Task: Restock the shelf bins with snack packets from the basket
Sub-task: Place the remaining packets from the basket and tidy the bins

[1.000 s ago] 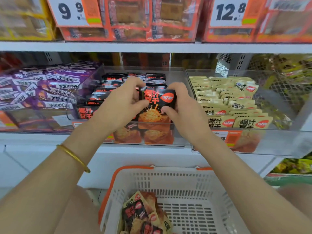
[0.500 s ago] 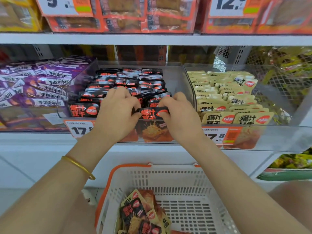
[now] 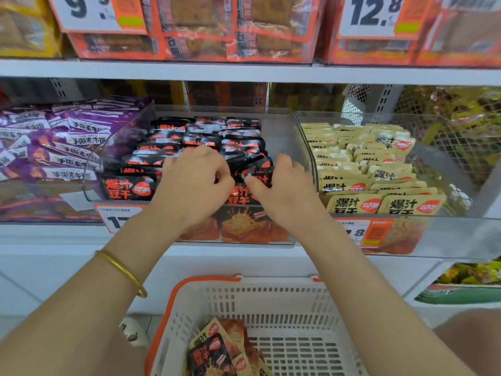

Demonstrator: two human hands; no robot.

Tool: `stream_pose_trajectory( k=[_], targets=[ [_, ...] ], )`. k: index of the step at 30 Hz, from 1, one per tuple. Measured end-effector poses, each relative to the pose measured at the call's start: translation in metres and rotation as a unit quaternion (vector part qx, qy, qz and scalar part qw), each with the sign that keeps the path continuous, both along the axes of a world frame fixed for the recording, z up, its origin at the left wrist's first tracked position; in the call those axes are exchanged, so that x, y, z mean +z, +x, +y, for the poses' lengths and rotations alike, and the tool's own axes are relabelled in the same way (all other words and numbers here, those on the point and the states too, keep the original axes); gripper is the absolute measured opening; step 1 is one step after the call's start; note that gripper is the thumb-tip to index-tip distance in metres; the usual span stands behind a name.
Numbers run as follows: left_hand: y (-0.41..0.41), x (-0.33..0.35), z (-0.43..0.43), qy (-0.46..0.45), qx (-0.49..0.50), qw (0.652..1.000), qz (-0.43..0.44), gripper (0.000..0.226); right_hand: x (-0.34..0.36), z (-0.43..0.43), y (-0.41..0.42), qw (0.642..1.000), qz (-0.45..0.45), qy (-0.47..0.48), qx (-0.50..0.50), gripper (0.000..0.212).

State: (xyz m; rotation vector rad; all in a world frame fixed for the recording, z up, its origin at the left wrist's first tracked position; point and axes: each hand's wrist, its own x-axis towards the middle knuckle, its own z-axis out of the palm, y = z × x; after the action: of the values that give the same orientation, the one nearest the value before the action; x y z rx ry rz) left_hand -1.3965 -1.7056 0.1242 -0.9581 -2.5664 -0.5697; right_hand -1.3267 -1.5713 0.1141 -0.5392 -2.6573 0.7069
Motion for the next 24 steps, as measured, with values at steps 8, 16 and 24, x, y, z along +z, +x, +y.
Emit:
stream_pose_trajectory(
  k=[8,16,24],
  targets=[
    [-0.007,-0.001,0.023,-0.06,-0.06,0.996,-0.029,0.021,-0.006,-0.003,-0.008,0.999,0.045,-0.004,-0.03,0.028],
    [-0.018,0.01,0.018,-0.027,-0.032,0.997,-0.07,0.022,-0.002,0.004,-0.029,0.984,0.017,-0.168,-0.066,0.046],
    [-0.051,0.022,0.03,-0.178,0.03,0.98,-0.089,0.027,0.006,0.004,-0.035,0.969,0.002,-0.239,-0.062,0.044]
  ],
)
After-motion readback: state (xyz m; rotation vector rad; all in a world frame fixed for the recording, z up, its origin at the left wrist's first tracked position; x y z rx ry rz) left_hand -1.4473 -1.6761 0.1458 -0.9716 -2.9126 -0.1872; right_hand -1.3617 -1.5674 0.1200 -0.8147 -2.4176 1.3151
